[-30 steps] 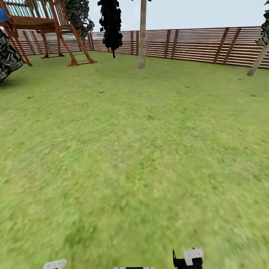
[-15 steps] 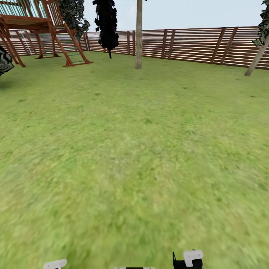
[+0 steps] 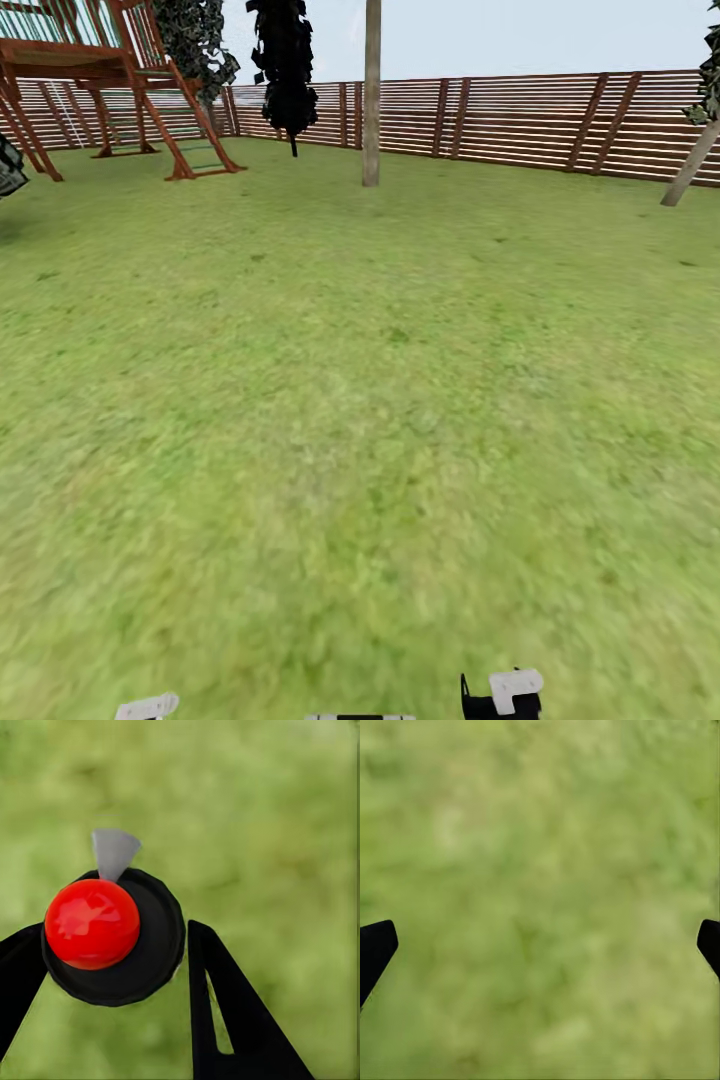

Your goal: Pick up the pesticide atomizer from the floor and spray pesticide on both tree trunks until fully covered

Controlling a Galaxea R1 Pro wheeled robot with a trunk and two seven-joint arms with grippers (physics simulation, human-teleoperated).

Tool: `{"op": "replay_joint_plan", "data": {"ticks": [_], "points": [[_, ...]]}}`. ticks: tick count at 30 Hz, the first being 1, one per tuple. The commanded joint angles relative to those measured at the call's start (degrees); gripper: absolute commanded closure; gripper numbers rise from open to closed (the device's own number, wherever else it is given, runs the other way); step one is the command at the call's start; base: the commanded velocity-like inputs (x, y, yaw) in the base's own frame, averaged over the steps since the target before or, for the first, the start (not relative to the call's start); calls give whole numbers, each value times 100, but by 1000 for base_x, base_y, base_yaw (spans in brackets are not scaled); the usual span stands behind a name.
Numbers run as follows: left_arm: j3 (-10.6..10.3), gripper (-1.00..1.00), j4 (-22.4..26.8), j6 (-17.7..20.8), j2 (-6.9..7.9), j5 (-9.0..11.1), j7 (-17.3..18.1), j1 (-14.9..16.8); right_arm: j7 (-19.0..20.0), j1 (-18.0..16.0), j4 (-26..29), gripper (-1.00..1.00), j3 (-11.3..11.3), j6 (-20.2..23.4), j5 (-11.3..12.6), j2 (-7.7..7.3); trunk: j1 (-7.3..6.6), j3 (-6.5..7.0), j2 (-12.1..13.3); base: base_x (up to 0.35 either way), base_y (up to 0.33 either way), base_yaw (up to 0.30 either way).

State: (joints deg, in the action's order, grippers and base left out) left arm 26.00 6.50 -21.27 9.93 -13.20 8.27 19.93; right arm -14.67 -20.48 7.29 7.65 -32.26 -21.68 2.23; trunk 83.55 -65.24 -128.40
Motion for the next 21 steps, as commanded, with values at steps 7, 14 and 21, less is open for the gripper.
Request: {"op": "replay_joint_plan", "data": {"ticks": [7, 14, 21], "points": [[-1, 100, 0, 0, 0, 1, 1, 0, 0, 0, 0, -100, -1, 0, -3, -4, 0, 0, 0, 341, 0, 0], [-5, 100, 0, 0, 0, 1, 2, -2, -1, 0, 0, -100, 0, 0, -2, -12, 0, 0, 0, 340, 0, 0], [-3, 100, 0, 0, 0, 1, 5, -1, -1, 0, 0, -100, 0, 0, -3, -12, 0, 0, 0, 341, 0, 0]]}}
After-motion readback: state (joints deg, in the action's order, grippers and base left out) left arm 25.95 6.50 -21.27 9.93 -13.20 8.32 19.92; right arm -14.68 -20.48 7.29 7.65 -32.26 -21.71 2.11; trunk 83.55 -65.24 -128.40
